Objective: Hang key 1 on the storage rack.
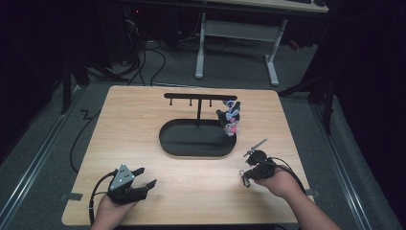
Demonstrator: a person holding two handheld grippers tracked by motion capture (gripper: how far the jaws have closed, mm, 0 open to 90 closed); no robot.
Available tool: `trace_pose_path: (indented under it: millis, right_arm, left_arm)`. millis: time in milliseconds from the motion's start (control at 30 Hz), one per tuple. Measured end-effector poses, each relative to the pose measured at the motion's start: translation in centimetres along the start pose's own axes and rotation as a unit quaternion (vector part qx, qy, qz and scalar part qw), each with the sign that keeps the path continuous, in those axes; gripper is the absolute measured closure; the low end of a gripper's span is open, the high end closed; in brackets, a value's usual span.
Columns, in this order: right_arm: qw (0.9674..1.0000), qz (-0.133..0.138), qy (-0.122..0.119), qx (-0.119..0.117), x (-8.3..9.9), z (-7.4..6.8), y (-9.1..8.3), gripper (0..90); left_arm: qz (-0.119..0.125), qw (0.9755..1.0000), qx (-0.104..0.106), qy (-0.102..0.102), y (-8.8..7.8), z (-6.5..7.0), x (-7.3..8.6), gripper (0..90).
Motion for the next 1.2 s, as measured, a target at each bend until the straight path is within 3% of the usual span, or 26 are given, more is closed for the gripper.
trace_pose_path:
  millis: [333, 367, 767, 900, 967, 1000, 1200]
  right_arm:
    - [0.9999, 0.0, 0.008, 0.014, 0.5, 0.4, -0.2, 86.1]
    - [0.9995, -0.006, 0.023, 0.019, 0.6, 0.2, -0.2, 85.7]
    - [0.9999, -0.004, 0.003, 0.016, 0.4, 0.1, 0.3, 89.0]
    - [0.9999, 0.003, -0.004, 0.011, -0.1, -0.2, -0.4, 89.1]
    - [0.9998, -0.002, 0.014, 0.014, -0.2, -0.6, -1.1, 89.0]
    - [0.9999, 0.004, -0.004, 0.009, -0.4, -0.4, -1.3, 89.0]
    - [0.9999, 0.012, 0.002, 0.006, -0.9, -0.6, -3.1, 89.0]
  left_arm:
    - [-0.001, 1.0, 0.0, 0.001, 0.0, 0.1, 0.0, 35.2]
    - [-0.001, 1.0, 0.0, 0.0, 0.0, 0.0, 0.0, 35.2]
    - [0.002, 1.0, -0.001, -0.002, -0.1, -0.1, 0.0, 35.1]
    - [0.002, 1.0, -0.001, -0.003, -0.1, -0.1, -0.1, 35.1]
    - [0.002, 1.0, -0.002, -0.003, -0.2, -0.1, -0.1, 35.1]
    - [0.003, 1.0, -0.002, -0.003, -0.1, -0.1, -0.1, 35.1]
    - [0.003, 1.0, -0.002, -0.003, -0.1, -0.1, 0.0, 35.1]
Point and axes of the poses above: each handheld gripper's, and its own axes: y roughly forward along the jaws, x roughly out of its underside, z roughly to its right, the point moved 4 cm from there along y, roughly forward along the jaws, and after that the axes turned 14 degrees about z, right-handed, at the moved point
